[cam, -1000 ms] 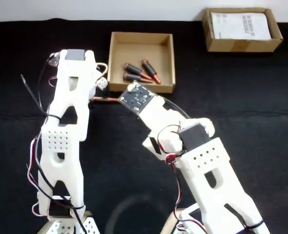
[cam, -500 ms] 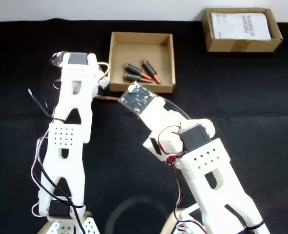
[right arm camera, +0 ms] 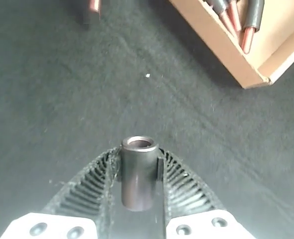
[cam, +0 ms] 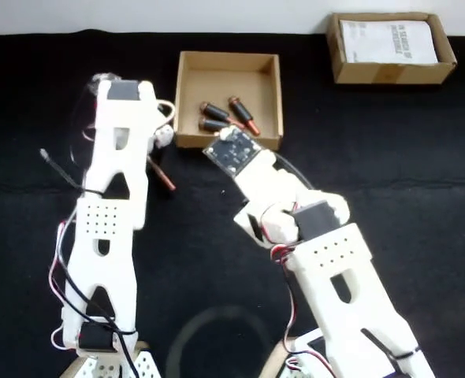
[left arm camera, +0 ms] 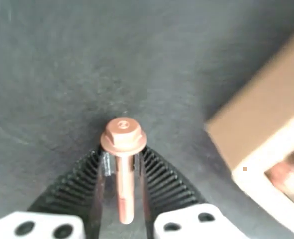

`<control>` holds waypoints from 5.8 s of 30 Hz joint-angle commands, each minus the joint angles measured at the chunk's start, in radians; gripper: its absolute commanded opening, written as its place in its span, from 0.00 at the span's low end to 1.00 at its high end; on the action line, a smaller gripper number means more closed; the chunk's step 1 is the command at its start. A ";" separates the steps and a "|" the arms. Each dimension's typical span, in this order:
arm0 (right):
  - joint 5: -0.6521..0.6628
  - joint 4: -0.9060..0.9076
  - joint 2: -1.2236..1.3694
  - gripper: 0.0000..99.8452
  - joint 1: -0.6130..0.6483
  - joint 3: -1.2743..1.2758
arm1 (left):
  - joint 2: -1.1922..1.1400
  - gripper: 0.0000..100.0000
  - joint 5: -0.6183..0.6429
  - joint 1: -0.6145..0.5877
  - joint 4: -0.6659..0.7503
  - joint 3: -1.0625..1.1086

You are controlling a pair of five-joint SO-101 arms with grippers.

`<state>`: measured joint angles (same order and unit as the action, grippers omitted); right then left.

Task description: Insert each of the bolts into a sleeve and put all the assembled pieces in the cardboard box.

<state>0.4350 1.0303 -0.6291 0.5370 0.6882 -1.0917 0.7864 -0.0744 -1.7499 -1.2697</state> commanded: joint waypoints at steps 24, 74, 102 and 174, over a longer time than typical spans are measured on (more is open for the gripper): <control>-0.554 -1.099 -0.038 0.01 0.087 0.456 | 1.089 0.01 -0.546 0.059 0.002 0.788; -0.667 -1.104 -0.036 0.01 0.183 0.533 | 1.998 0.01 -0.548 0.381 1.375 2.224; -0.667 -1.102 -0.038 0.01 0.186 0.535 | 1.998 0.01 -0.479 0.355 1.384 2.433; 0.663 -0.625 0.723 0.01 -0.016 -0.611 | 2.632 0.01 -0.646 -0.206 1.320 2.974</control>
<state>1.0334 0.4058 0.0445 0.5554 0.2263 1.5290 0.1419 -0.3000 -0.4227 1.6794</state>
